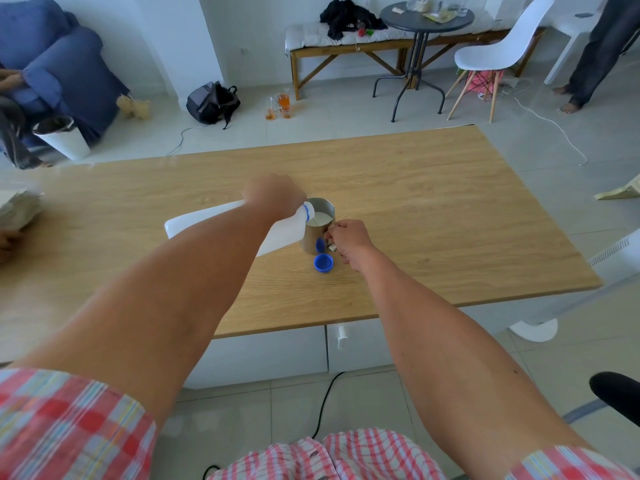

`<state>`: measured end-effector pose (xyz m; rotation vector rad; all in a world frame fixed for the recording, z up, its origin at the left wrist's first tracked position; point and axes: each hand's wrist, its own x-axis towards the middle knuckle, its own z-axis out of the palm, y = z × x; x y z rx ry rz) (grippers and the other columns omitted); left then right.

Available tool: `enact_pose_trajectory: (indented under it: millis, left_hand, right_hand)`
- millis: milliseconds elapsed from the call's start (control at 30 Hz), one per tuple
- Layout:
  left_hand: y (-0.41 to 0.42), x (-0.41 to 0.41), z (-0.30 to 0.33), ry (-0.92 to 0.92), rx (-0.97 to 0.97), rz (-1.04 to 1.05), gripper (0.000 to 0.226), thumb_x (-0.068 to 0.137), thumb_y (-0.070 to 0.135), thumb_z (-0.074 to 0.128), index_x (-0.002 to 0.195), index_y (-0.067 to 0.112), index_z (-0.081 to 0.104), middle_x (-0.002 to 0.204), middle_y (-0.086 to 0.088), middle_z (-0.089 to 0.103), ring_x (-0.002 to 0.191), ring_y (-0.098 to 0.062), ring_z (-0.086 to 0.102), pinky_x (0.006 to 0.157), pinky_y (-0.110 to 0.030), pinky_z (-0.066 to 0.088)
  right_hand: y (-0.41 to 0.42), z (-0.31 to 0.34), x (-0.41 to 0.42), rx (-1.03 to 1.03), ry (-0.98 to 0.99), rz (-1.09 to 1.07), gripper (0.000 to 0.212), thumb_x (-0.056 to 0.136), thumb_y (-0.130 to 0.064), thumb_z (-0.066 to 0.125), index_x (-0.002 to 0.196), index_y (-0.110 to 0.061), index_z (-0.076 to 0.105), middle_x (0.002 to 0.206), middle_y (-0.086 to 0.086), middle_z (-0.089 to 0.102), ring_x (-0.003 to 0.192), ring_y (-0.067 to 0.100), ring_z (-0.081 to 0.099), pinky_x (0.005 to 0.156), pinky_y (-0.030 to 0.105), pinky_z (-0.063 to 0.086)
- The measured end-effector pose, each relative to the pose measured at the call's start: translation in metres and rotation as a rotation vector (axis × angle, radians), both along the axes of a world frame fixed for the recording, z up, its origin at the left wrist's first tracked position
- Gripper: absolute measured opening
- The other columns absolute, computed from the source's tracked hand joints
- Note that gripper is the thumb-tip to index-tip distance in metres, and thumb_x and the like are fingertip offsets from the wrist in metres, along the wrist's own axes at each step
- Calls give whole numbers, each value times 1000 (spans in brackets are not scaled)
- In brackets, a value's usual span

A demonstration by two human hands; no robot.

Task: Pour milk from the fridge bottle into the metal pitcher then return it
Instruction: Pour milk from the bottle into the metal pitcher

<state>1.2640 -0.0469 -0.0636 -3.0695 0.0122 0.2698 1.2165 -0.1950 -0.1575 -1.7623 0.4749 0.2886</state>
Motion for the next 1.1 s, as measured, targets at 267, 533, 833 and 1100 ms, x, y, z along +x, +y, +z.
enact_pose_trajectory:
  millis: [267,533,833,1100]
  left_hand:
    - [0,-1,0,-1,15,-8,26,97,34,43,91,15,60,81,-4,56,82,-27,57,69,-35,40]
    - [0,0,0,-2,21,-15,27,97,35,42,95,16,61,81,-4,54,83,-27,57,68,-35,39]
    - [1,2,-2,-7,18,-6,29,97,37,43,97,16,63,80,-3,54,83,-27,56,68,-35,38]
    - [-2,3,-1,-6,26,-5,30,98,37,43,98,16,64,80,-3,54,82,-26,56,67,-35,37]
  right_hand:
    - [0,0,0,2,2,-6,26,99,-6,46,98,-5,72,77,6,57,53,14,39,32,15,28]
    - [0,-2,1,5,-1,-10,24,99,-7,47,94,-7,70,77,7,57,52,13,38,31,13,27]
    - [1,-7,4,29,2,-21,23,100,-6,47,92,-6,68,69,6,53,49,14,35,30,12,25]
    - [0,-8,6,47,1,-29,22,99,-4,47,92,-8,67,74,10,51,50,14,33,31,13,24]
